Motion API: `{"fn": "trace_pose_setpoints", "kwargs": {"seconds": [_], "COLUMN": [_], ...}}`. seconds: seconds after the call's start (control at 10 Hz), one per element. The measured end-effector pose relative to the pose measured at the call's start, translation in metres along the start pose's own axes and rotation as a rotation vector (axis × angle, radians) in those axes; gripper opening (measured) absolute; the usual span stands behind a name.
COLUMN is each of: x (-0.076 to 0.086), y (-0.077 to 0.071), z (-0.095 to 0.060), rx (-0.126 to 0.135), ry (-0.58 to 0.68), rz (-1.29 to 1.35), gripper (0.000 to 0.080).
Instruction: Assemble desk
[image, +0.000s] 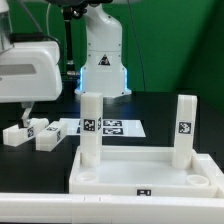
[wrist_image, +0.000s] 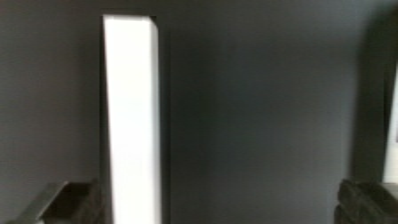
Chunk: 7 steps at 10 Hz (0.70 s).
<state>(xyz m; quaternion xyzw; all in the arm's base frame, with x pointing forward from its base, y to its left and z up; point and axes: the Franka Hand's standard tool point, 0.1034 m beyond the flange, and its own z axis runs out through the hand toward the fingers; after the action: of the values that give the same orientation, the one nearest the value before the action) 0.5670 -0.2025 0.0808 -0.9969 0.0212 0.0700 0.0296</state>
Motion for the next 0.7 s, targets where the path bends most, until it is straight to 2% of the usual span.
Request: {"fn": "trace_pose_setpoints", "kwargs": {"seconds": [0.1,0.2,0.4,0.5,0.7], "x": [-0.02,-0.042,-0.069,-0.059,-0.062], "y": [-0.001,-0.01,-0.029,-0.034,-0.034], "z": [0.013,0.025,0.047,0.04,0.042], "rx": [-0.002,0.012,0.04,0.032,0.039], "ry": [-0.005,-0.04,-0.1,-0.083,-0.103], "rz": [0.084,0.121,0.189,0.18,0.179], "gripper": [0.0649,0.0649,0.0649,0.0649,0.0649]}}
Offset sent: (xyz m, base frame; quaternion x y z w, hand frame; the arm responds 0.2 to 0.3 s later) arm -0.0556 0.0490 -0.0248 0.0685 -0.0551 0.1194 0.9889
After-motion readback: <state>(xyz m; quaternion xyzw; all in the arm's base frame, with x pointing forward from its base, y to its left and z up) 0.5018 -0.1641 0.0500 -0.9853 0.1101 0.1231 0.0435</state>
